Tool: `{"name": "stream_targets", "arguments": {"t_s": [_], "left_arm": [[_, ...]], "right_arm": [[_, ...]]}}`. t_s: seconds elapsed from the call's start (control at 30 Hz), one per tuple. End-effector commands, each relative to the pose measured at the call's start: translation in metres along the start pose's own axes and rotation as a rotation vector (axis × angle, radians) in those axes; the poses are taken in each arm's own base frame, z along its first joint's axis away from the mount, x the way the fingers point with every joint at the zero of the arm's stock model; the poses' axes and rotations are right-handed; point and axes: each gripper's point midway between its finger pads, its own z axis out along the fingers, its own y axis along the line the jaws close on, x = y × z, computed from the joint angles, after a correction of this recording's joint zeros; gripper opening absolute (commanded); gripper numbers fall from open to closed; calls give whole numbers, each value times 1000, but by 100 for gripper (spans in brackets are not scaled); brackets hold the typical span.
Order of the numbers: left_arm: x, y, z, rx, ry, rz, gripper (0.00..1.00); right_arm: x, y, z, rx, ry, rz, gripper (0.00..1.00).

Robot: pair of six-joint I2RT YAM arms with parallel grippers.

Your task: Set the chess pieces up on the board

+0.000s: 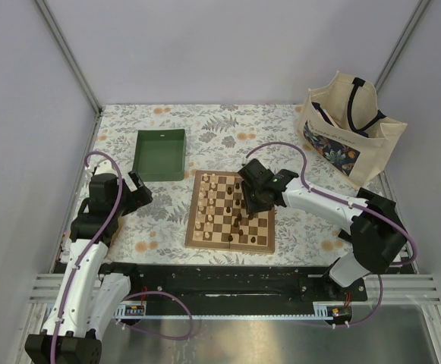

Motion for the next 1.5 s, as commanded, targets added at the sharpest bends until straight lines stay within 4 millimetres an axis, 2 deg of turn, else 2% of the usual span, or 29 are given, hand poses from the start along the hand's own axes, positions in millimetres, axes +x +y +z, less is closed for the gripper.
{"name": "stream_targets", "arguments": {"t_s": [0.0,0.27,0.37,0.57,0.63,1.0,1.23,1.47], "left_arm": [[-16,-10,-3,43,-57,-2,99],[-16,-11,-3,48,-57,1,99],[-16,-11,-3,46,-56,-1,99],[-17,-9,-3,41,-62,-2,99],[-17,-10,-3,43,-63,-2,99],[-17,-10,-2,41,-58,-2,99],[-18,-10,-2,40,-60,-2,99],[-18,-9,-3,39,-63,-2,99]], "right_arm": [[-17,10,-11,-12,-46,-4,43],[-42,14,-56,-46,-145,0,47],[-40,25,-64,-103,-141,13,49],[-13,59,-52,-170,-63,4,50],[-7,64,-47,-166,-40,6,50],[12,61,-20,-106,26,1,49],[12,66,-16,-116,41,-10,49],[12,63,-9,-81,56,-16,47]]}}
